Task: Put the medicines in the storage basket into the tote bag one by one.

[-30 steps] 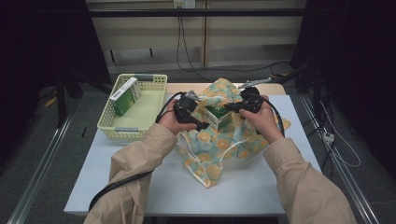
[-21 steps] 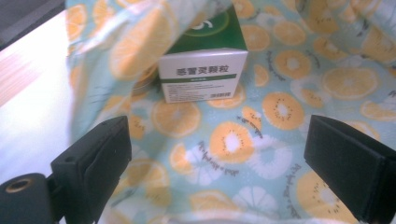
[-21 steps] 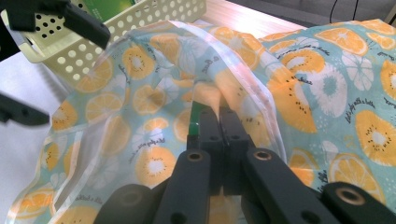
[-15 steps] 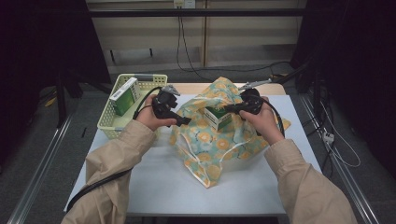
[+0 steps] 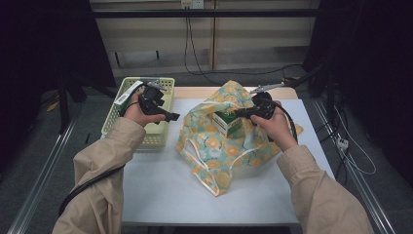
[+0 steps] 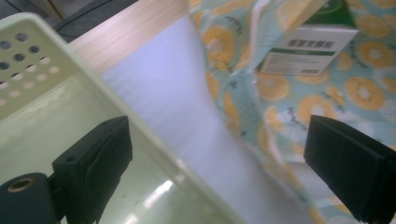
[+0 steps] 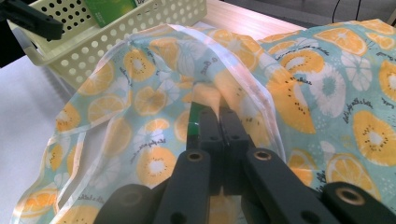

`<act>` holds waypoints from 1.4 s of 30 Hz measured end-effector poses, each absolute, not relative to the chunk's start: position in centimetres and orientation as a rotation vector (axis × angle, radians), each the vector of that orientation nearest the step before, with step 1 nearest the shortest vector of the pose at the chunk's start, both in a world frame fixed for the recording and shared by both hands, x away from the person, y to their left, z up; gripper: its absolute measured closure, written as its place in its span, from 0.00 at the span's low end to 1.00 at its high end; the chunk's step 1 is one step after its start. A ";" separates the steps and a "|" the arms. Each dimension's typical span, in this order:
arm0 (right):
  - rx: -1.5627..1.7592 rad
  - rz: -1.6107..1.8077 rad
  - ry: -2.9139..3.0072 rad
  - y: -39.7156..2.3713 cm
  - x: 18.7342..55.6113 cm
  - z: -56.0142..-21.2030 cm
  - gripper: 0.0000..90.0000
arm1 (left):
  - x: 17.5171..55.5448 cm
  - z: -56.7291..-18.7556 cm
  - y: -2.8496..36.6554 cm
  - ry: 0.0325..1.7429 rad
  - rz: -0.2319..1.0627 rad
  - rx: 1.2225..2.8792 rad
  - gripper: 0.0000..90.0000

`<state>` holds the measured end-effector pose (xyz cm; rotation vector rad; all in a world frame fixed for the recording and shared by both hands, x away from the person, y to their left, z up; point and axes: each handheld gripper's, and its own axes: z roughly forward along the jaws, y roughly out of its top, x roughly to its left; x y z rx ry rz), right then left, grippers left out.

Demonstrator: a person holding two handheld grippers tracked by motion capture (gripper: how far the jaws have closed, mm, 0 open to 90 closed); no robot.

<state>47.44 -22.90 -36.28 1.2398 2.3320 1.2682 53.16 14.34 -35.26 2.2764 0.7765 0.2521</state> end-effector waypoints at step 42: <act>1.243 1.276 2.358 -22.8 47.8 -36.3 1.00 | 58.7 -36.3 25.2 1.091 0.468 2.191 0.12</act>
